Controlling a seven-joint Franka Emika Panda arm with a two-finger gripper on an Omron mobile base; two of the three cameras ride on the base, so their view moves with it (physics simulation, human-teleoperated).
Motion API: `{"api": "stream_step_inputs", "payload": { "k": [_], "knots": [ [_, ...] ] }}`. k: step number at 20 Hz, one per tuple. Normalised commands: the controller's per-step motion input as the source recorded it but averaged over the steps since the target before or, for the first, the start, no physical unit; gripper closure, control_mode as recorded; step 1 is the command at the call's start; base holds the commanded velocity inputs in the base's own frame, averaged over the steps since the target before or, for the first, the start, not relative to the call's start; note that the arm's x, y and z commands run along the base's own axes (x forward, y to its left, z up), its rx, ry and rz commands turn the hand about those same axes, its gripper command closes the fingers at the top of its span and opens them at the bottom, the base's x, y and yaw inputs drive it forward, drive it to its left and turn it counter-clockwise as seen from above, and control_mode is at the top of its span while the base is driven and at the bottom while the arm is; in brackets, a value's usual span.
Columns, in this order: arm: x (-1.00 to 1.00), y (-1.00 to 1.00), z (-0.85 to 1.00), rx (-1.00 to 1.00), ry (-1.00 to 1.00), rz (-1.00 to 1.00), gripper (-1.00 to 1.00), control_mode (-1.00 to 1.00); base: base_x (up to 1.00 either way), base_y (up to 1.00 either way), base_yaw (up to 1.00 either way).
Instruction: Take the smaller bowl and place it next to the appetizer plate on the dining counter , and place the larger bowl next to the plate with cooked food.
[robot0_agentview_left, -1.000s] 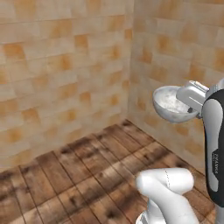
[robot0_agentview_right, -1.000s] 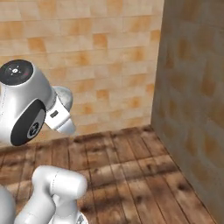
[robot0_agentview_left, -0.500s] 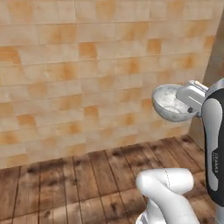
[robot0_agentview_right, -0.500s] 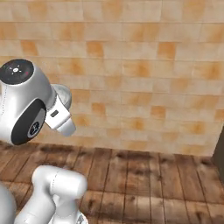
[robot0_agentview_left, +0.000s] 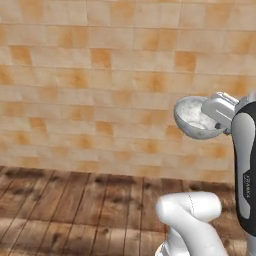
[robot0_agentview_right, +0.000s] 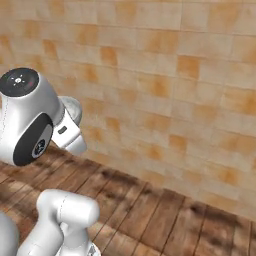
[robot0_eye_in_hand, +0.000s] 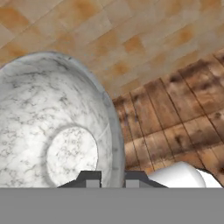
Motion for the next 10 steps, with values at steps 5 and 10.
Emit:
{"api": "stream_step_inputs", "payload": {
  "k": [5, 10],
  "knots": [
    [0.00, 0.00, 0.00, 0.00, 0.00, 0.00, 1.00, 1.00, 0.65, 0.51, 0.59],
    [0.00, 0.00, 0.00, 0.00, 0.00, 0.00, 1.00, 1.00, 0.74, 0.51, 0.57]
  ]
}}
